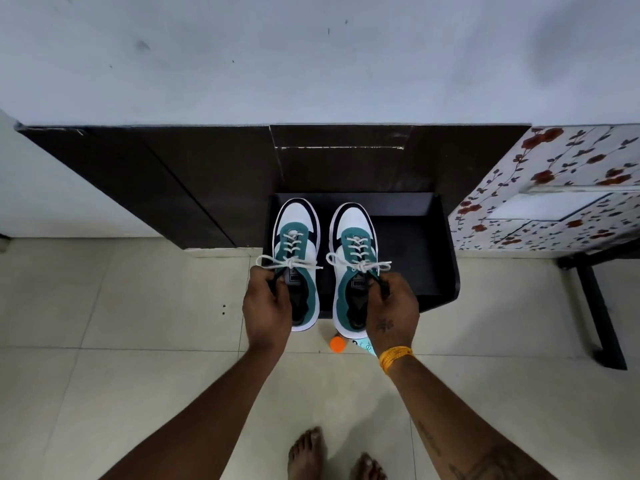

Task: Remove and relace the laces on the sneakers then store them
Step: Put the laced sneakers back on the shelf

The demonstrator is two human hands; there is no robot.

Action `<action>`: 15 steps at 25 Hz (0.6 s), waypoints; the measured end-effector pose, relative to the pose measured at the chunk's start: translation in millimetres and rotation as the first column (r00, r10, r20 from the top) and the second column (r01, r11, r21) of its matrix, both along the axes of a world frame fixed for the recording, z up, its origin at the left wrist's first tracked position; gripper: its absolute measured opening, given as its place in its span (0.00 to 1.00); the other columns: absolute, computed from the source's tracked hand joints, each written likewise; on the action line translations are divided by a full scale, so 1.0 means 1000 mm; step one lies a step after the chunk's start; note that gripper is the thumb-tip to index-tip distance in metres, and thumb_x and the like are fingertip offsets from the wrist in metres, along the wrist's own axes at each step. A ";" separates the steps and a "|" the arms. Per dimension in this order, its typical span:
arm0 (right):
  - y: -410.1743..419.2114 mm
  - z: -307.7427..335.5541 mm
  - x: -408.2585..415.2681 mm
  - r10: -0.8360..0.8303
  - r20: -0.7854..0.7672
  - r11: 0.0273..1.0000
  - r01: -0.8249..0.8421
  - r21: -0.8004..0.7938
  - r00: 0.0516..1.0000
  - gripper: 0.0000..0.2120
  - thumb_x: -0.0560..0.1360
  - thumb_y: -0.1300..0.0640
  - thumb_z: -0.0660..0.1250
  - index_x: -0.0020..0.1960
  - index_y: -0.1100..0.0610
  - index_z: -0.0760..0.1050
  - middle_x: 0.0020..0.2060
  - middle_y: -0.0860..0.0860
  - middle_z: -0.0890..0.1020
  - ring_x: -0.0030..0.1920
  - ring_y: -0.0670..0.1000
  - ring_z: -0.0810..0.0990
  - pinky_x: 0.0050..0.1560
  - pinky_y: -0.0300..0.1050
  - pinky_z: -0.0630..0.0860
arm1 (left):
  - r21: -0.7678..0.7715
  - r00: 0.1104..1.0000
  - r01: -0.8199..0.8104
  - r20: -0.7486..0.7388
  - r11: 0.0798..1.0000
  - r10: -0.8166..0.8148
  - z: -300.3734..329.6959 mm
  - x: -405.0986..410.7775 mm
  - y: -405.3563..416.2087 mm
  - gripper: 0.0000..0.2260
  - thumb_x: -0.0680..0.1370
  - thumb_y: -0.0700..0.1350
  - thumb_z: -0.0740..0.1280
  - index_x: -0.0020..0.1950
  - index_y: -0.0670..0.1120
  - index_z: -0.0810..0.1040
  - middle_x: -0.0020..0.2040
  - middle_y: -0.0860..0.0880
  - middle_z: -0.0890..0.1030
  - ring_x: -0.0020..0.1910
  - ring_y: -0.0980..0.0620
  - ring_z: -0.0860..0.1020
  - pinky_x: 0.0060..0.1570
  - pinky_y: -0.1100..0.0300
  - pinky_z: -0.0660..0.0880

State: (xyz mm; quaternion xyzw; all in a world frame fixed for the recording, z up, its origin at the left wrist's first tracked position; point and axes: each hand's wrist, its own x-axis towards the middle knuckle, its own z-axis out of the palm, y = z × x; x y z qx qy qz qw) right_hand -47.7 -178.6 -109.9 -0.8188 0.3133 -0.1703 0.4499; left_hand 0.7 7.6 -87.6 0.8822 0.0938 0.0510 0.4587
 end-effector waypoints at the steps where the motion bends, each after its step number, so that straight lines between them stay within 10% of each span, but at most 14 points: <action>1: -0.001 -0.009 0.006 0.007 -0.004 1.000 -0.007 0.000 1.000 0.02 0.80 0.59 0.68 0.50 0.55 0.80 0.44 0.49 0.83 0.45 0.51 0.81 0.47 0.51 0.80 | 0.006 1.000 0.014 0.006 1.000 -0.014 -0.008 0.006 -0.002 0.05 0.83 0.42 0.65 0.49 0.47 0.69 0.43 0.48 0.80 0.40 0.48 0.77 0.36 0.62 0.67; 15: 0.003 -0.042 0.040 0.004 0.021 0.999 -0.003 -0.042 1.000 0.04 0.79 0.60 0.68 0.53 0.58 0.80 0.49 0.52 0.82 0.50 0.53 0.81 0.50 0.50 0.79 | 0.035 0.998 0.044 0.038 0.998 -0.045 -0.056 0.029 -0.002 0.08 0.83 0.43 0.65 0.50 0.50 0.66 0.46 0.46 0.77 0.43 0.46 0.75 0.41 0.57 0.68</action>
